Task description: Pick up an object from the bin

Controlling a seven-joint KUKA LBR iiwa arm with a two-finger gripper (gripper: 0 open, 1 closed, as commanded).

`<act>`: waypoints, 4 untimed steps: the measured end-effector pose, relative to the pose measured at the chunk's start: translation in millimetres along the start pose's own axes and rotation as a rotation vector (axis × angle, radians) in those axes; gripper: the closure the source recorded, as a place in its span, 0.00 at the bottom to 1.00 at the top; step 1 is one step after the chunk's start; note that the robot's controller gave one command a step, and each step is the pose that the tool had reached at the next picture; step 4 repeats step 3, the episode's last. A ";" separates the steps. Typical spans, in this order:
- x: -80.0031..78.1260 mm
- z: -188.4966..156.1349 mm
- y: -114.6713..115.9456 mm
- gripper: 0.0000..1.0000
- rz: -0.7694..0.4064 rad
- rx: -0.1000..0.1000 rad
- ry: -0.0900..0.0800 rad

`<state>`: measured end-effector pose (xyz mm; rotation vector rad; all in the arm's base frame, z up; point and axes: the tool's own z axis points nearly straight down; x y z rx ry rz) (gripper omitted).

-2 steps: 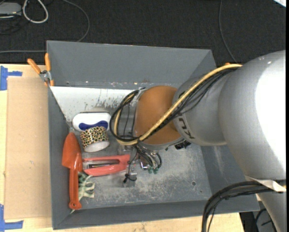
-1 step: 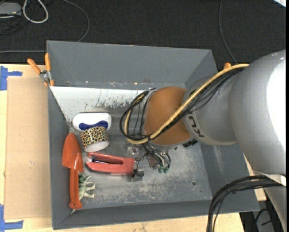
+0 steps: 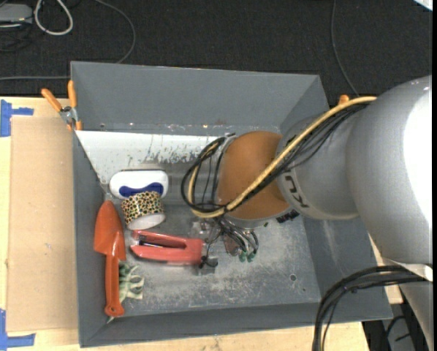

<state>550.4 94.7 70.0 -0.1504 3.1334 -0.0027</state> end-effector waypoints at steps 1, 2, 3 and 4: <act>-5.6 -99.8 26.5 1.00 -0.017 0.001 0.004; 6.5 -83.3 -1.5 1.00 -0.017 0.004 0.017; 11.2 -106.1 4.8 1.00 -0.020 0.003 0.023; 11.2 -106.1 4.8 1.00 -0.020 0.003 0.023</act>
Offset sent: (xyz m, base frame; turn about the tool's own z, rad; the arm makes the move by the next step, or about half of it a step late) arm -0.0052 -0.0001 0.0862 -0.0201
